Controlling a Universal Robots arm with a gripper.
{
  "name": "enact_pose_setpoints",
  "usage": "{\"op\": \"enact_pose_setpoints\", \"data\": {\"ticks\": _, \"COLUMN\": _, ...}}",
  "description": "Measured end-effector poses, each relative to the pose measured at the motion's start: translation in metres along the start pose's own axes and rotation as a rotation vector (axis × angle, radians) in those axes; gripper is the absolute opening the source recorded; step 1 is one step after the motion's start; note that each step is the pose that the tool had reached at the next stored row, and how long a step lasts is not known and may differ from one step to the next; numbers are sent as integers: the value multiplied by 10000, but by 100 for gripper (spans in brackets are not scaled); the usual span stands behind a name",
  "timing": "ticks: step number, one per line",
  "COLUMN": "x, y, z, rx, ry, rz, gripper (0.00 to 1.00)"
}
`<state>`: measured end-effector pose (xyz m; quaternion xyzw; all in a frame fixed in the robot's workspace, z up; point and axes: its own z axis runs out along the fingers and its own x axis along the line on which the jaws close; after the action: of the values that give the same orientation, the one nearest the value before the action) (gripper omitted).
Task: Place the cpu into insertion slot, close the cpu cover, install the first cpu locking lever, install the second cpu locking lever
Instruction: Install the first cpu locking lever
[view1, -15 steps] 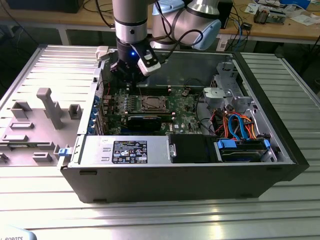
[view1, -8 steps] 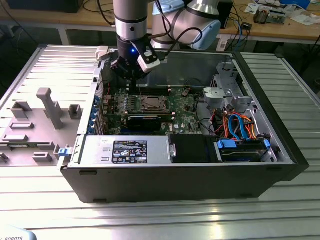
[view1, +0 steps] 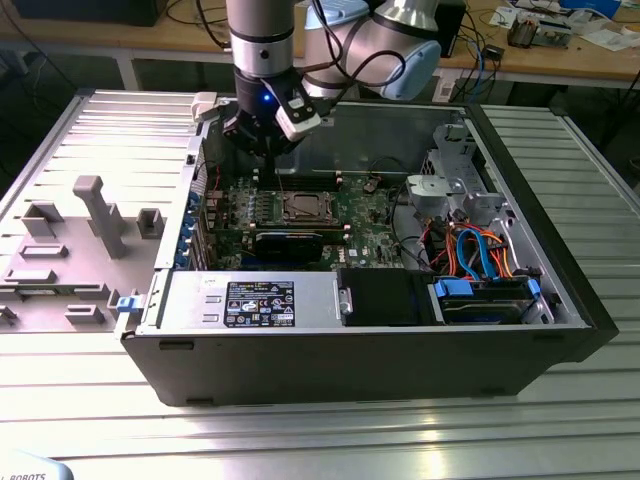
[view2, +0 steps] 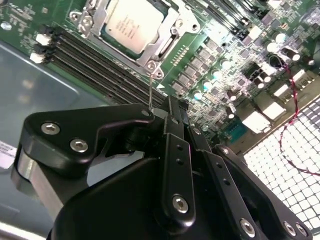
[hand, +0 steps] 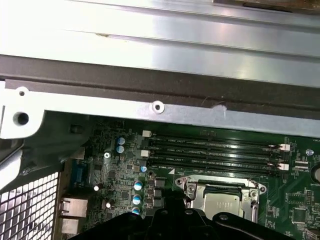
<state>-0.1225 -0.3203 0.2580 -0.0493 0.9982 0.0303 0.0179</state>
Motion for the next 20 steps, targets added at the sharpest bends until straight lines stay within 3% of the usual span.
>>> {"op": "enact_pose_setpoints", "data": {"ticks": 1, "x": -3, "y": 14, "z": -9, "rx": 5, "ry": -64, "rz": -4, "gripper": 11}}
{"op": "enact_pose_setpoints", "data": {"ticks": 2, "x": -7, "y": 18, "z": -10, "rx": 7, "ry": -84, "rz": -6, "gripper": 11}}
{"op": "enact_pose_setpoints", "data": {"ticks": 5, "x": -43, "y": 20, "z": -9, "rx": 9, "ry": -89, "rz": -6, "gripper": 11}}
{"op": "enact_pose_setpoints", "data": {"ticks": 20, "x": -91, "y": 15, "z": -1, "rx": 8, "ry": -91, "rz": -6, "gripper": 11}}
